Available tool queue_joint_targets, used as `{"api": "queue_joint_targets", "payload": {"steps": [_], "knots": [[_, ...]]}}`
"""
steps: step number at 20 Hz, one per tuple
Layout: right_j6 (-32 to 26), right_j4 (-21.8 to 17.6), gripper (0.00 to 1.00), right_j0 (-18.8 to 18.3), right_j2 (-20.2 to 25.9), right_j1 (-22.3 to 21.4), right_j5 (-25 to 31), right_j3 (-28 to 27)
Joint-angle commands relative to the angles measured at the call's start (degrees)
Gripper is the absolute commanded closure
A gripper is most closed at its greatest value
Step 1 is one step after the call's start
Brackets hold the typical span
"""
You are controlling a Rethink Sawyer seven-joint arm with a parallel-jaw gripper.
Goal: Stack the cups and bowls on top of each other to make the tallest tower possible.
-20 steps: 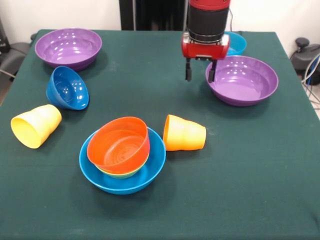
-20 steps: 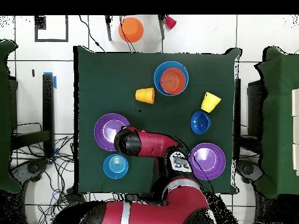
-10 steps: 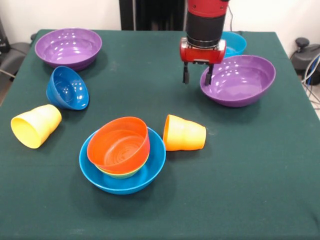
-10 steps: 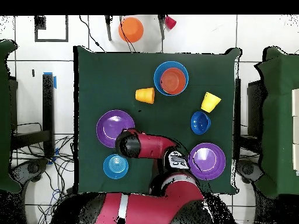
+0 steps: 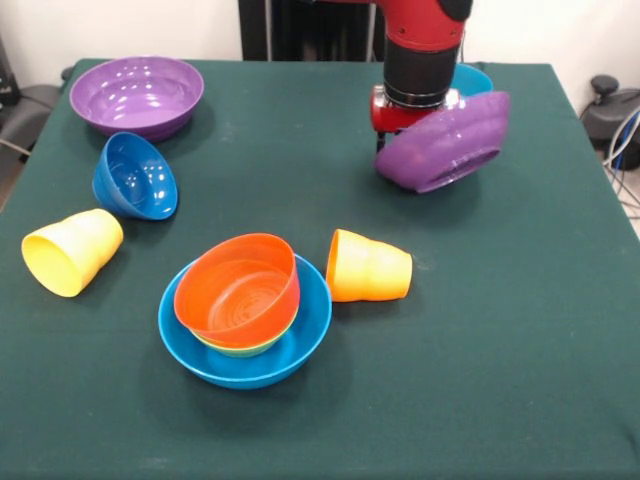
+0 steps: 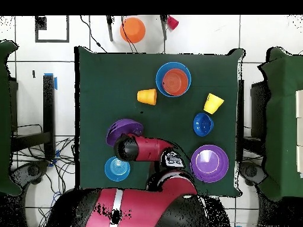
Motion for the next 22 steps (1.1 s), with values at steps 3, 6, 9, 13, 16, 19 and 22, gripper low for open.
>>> {"api": "queue_joint_targets", "payload": {"steps": [3,6,9,13,16,19,22], "knots": [[5.9,-0.73,0.0,1.29,5.38,3.68,-2.06,-5.26],[5.91,-0.79,0.0,1.09,6.79,2.98,-2.01,-4.54],[6.54,0.2,0.0,1.4,7.02,2.72,-1.14,-4.71],[7.03,0.58,1.0,1.05,7.24,2.6,-0.93,-4.1],[6.73,0.61,1.0,0.5,7.57,2.39,0.05,-3.68],[4.94,-0.51,1.0,-0.31,7.73,2.02,1.13,-4.28],[3.97,-0.99,1.0,-0.33,6.55,1.41,2.82,-4.6]]}}
